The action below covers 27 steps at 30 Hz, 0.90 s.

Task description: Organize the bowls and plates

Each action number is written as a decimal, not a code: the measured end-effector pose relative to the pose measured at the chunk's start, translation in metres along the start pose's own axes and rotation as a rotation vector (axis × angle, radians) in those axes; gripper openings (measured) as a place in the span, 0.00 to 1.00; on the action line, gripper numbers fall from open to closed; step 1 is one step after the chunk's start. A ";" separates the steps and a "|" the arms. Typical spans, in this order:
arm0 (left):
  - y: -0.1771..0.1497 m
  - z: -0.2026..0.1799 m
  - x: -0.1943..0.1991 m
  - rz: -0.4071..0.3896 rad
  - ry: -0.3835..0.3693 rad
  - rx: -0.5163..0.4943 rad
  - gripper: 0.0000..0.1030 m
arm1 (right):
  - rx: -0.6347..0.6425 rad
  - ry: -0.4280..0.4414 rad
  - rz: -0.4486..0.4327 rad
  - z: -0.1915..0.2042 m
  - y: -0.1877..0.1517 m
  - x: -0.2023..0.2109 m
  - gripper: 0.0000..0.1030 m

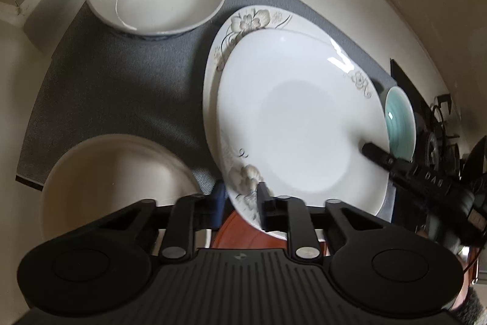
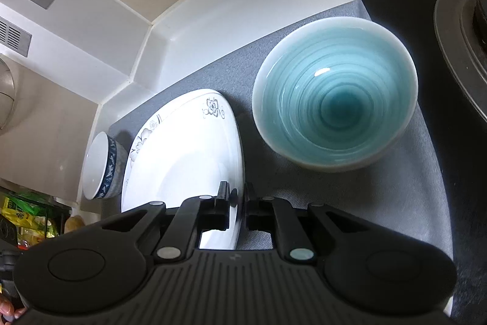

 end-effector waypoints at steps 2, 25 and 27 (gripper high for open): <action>-0.001 0.002 0.000 -0.003 -0.007 0.001 0.15 | 0.000 -0.002 0.004 0.000 0.000 0.000 0.12; 0.010 0.008 0.001 -0.021 -0.003 -0.013 0.15 | 0.073 0.040 0.051 0.007 -0.047 0.029 0.00; 0.012 0.008 0.001 -0.028 0.001 -0.023 0.15 | 0.063 0.032 0.057 0.006 -0.051 0.027 0.00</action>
Point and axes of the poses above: each gripper's, at about its wrist camera, not at the fingertips, and x roughly against the way its jaws point, z to its left, y to its top, the point moved 7 cm from there along -x, roughly the way its jaws point, and after that the axes turned 12 degrees about -z, right-handed, at the moved point
